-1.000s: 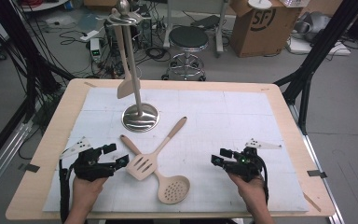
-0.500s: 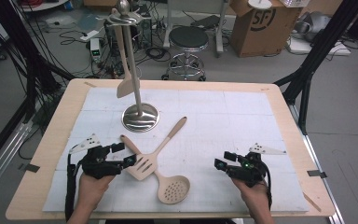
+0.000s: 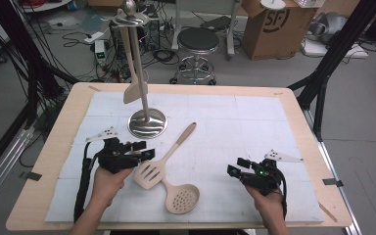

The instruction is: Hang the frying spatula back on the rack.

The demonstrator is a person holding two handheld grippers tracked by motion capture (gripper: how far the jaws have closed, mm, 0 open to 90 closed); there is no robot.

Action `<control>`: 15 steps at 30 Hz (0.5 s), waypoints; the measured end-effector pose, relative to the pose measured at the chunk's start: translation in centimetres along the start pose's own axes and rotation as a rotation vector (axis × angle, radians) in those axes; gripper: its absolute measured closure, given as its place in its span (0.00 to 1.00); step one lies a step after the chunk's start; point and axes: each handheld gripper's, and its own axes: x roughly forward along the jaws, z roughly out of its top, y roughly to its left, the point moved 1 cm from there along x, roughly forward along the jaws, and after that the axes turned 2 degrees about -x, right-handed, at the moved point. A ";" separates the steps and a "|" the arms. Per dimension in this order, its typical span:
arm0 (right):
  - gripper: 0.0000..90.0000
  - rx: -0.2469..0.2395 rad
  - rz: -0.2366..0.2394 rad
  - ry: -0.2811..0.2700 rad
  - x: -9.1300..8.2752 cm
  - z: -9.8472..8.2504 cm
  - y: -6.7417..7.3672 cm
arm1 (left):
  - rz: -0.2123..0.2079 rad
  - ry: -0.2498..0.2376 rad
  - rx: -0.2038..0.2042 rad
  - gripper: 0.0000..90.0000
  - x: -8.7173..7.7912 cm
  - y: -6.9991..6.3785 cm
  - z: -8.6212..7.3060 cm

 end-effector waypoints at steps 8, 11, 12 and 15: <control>0.33 -0.006 -0.004 0.001 0.1 0.0 0.0 | -0.019 0.093 -0.066 0.47 2.3 0.7 0.8; 0.33 -0.006 -0.004 0.001 0.1 0.0 0.0 | -0.022 0.124 -0.076 0.50 3.2 0.9 1.1; 0.33 -0.006 -0.004 0.001 0.1 0.0 0.0 | -0.020 0.138 -0.079 0.51 3.5 1.0 1.2; 0.33 -0.003 -0.004 0.000 0.1 0.0 0.0 | -0.021 0.182 -0.105 0.50 4.5 1.3 1.3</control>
